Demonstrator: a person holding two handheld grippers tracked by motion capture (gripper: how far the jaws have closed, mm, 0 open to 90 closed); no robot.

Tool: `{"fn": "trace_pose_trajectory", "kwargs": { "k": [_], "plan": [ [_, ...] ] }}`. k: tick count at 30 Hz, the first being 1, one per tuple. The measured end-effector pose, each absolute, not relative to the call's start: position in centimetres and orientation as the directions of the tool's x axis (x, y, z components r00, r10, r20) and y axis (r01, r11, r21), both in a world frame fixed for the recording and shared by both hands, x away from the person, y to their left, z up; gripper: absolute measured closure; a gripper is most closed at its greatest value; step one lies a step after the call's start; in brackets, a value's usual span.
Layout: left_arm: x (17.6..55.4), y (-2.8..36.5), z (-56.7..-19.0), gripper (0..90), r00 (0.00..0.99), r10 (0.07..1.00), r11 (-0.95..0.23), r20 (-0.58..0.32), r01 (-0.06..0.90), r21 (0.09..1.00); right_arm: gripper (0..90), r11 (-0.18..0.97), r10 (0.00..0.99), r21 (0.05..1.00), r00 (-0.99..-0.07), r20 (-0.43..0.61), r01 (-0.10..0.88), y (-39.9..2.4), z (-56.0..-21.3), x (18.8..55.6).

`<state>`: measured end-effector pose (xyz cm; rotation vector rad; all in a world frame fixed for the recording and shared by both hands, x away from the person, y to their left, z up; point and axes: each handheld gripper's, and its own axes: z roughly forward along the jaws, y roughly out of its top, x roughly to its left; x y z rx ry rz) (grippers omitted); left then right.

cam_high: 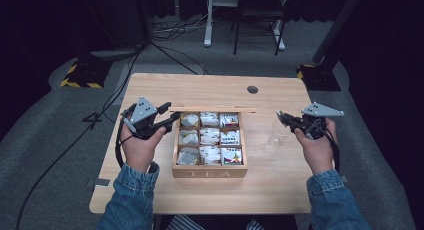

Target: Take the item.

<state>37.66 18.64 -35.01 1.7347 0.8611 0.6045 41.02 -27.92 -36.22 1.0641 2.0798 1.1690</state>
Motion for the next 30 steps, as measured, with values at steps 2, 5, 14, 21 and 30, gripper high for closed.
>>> {"fn": "trace_pose_trajectory", "kwargs": {
  "k": [2, 5, 14, 21, 30],
  "plan": [
    [37.7, 18.6, -35.0, 56.3, 0.613, 0.79, -0.185, -0.011, 0.255, 0.949, 86.2, 0.313, 0.836, 0.868, -0.545, -0.061, 0.384, -28.2, -36.5, 41.2],
    [37.7, 18.6, -35.0, 56.2, 0.613, 0.79, -0.185, -0.011, 0.255, 0.949, 86.2, 0.314, 0.847, 0.86, -0.528, -0.063, 0.401, -28.6, -37.0, 41.8],
    [37.7, 18.7, -35.1, 55.9, 0.615, 0.788, -0.182, -0.016, 0.257, 0.949, 86.2, 0.315, 0.866, 0.841, -0.496, -0.065, 0.44, -29.0, -38.7, 42.9],
    [37.7, 18.6, -35.1, 55.8, 0.614, 0.789, -0.181, -0.017, 0.259, 0.949, 85.9, 0.317, 0.875, 0.831, -0.48, -0.07, 0.456, -29.0, -39.6, 43.0],
    [37.7, 18.6, -35.1, 55.6, 0.615, 0.788, -0.182, -0.017, 0.259, 0.949, 59.0, 0.298, 0.895, 0.84, -0.439, -0.081, 0.453, -29.0, -40.2, 42.9]
  ]
}}
